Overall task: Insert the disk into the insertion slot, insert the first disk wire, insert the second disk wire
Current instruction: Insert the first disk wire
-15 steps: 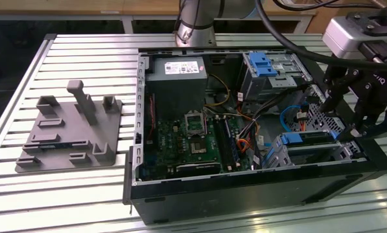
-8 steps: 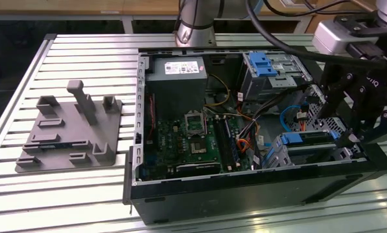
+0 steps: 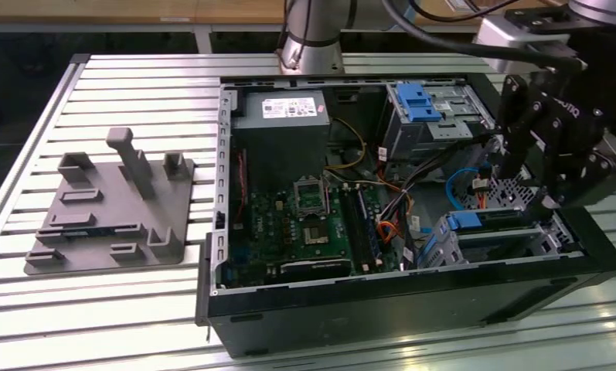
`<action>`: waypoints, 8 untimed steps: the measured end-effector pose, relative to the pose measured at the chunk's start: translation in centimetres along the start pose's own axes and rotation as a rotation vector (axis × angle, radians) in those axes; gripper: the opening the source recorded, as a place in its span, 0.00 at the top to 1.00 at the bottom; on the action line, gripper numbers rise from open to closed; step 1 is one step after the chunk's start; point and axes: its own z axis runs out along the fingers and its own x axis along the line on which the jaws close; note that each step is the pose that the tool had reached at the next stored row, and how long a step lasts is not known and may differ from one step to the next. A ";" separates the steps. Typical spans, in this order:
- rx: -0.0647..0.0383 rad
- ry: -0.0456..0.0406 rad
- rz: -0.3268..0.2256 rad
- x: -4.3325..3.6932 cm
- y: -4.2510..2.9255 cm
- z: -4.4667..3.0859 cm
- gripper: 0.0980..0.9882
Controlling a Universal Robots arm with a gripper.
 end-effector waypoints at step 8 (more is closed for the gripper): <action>0.001 0.0442 -0.003 -3.44 0.04 -0.41 0.42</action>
